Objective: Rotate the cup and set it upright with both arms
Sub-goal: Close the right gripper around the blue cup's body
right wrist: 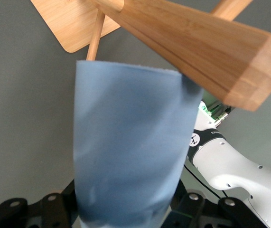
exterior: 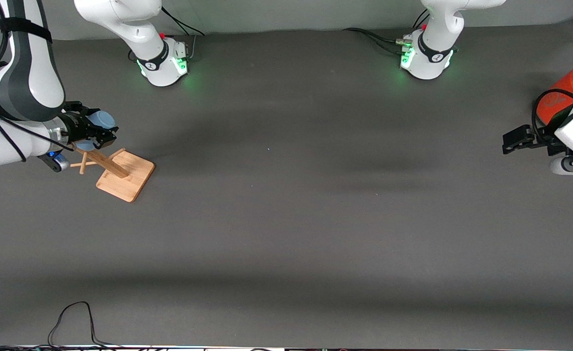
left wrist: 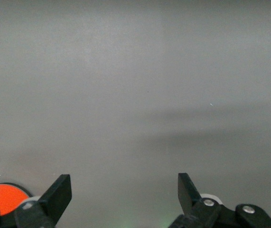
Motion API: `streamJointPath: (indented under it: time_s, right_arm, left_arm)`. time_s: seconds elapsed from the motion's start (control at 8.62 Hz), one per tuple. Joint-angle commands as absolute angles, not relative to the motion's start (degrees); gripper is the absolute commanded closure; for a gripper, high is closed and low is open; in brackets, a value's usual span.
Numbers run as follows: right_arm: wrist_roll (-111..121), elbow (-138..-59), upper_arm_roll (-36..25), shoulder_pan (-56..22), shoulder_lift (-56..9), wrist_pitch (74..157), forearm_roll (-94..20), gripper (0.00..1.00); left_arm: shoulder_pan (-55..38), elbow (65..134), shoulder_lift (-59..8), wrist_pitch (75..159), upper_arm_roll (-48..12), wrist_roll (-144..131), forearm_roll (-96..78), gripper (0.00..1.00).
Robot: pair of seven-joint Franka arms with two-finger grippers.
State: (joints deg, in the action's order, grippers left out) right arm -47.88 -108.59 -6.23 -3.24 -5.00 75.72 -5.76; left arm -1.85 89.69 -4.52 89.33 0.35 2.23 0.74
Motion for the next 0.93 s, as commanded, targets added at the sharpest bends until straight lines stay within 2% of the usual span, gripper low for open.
streamJointPath:
  time_s: [0.0, 0.81]
  right_arm:
    - [-46.4, -108.4, -6.6, -3.5, -4.8, 75.5, -4.7, 0.68]
    - [-51.1, -101.0, -5.9, -5.8, -5.7, 71.7, -6.7, 0.68]
  left_arm:
    - [-1.9, 90.9, -3.4, 89.4, 0.7, 2.3, 0.8, 0.00]
    - [-2.0, 90.8, -3.1, 88.9, 0.7, 2.0, 0.8, 0.00]
